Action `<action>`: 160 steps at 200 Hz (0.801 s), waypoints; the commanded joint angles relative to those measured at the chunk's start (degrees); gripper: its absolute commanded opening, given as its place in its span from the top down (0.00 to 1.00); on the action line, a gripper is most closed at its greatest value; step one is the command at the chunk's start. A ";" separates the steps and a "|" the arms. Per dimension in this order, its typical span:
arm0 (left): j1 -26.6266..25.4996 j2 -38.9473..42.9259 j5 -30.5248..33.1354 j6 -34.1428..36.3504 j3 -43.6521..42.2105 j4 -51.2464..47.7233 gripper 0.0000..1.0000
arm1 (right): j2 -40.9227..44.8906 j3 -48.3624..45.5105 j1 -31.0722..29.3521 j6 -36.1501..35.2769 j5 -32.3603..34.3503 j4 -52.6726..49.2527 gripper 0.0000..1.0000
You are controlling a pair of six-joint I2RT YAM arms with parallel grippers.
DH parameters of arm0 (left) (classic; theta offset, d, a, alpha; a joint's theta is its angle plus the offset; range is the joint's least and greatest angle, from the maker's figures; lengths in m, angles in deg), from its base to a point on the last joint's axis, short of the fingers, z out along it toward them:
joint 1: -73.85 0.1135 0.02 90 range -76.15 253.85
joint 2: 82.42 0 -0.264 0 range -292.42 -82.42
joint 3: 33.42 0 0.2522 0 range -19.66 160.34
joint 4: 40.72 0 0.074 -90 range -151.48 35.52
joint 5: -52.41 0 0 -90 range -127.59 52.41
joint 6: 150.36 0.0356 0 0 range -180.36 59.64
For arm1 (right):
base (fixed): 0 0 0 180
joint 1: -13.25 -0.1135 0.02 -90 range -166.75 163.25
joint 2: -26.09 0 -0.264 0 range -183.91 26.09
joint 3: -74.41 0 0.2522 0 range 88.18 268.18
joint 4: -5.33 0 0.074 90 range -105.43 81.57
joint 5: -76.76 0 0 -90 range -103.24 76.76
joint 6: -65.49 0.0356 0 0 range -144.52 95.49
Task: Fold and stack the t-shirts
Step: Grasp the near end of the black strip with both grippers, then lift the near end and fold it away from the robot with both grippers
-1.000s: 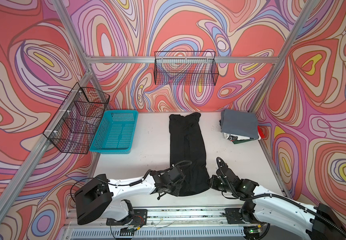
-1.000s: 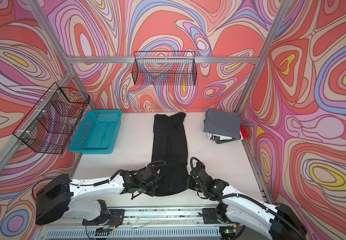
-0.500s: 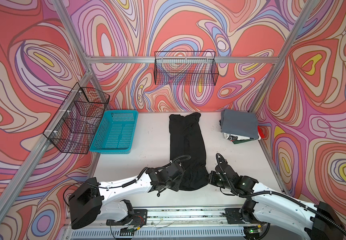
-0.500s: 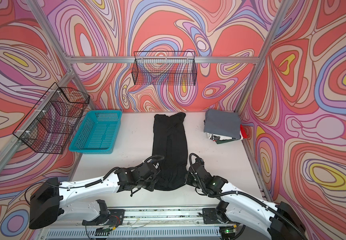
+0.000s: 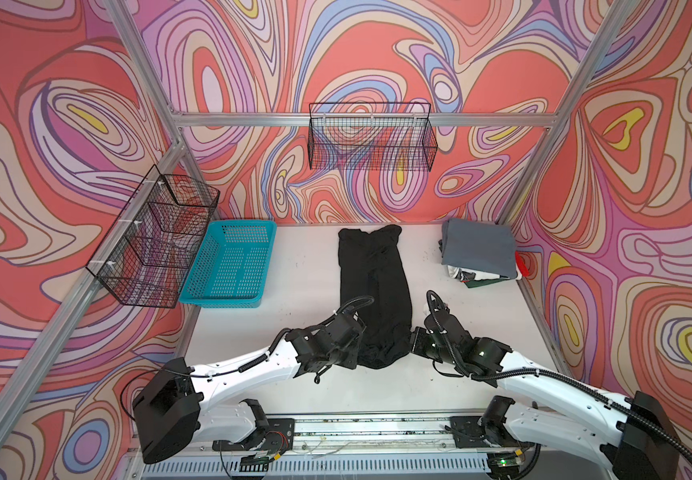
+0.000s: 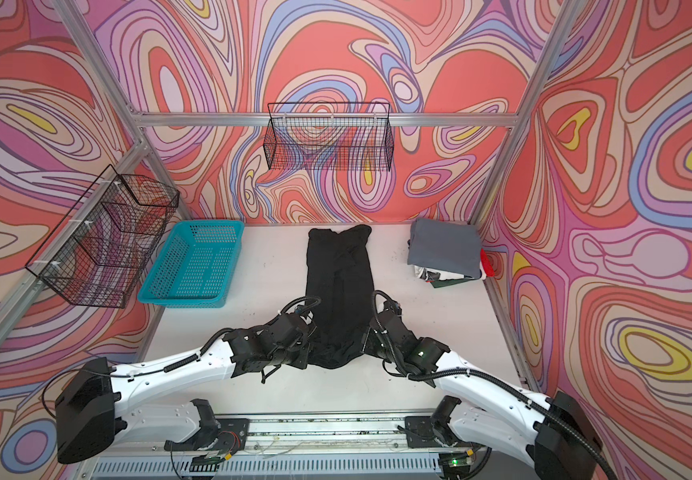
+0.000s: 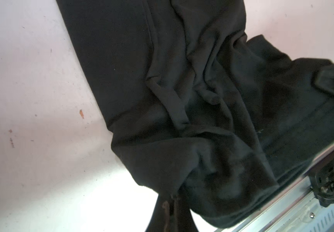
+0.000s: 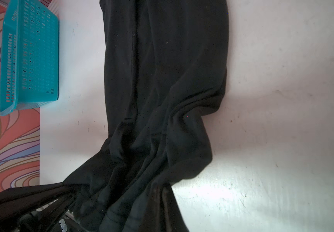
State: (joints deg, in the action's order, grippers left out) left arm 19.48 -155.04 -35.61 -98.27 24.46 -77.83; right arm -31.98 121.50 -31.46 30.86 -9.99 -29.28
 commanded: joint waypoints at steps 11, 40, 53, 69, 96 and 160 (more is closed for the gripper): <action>3.27 -0.59 -0.23 1.88 4.24 -1.66 1.00 | -3.02 4.04 -0.30 0.51 2.51 -1.31 1.00; 6.79 -0.42 -0.18 4.12 7.34 -3.30 1.00 | -5.40 8.33 -0.30 0.65 5.21 -3.08 1.00; 8.29 -1.08 -0.70 5.10 8.68 -3.32 1.00 | -6.44 10.92 -0.28 0.70 7.62 -5.17 1.00; 10.14 -2.65 -1.44 6.02 10.72 -3.80 1.00 | -8.30 14.11 -0.08 0.18 9.72 -7.10 1.00; 12.25 -5.66 -3.27 7.23 13.14 -2.87 1.00 | -12.06 18.88 1.59 -1.36 10.13 -9.51 1.00; 14.92 -10.73 -2.96 9.27 18.05 -2.18 1.00 | -12.99 17.87 7.82 -2.42 6.32 -7.88 1.00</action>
State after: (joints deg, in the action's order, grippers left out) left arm 33.16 -164.70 -38.19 -90.36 40.22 -79.76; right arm -45.09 140.29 -25.51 28.96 -2.80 -36.90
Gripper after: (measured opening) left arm 0.048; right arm 0.049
